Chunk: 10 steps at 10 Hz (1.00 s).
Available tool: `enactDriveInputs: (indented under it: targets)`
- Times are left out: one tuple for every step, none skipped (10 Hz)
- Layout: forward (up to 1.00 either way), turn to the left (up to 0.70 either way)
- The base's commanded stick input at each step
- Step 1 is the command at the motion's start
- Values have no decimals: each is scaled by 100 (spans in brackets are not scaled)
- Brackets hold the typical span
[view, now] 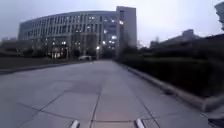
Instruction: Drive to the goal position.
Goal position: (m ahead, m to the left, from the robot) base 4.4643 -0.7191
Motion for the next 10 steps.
enactDriveInputs:
  targets:
    - [100, -23]
    - [100, -9]
    - [100, 0]
    - [100, 0]
    - [100, 0]
    - [100, 0]
    - [100, 0]
    - [100, 0]
    - [100, 0]
    - [100, 0]
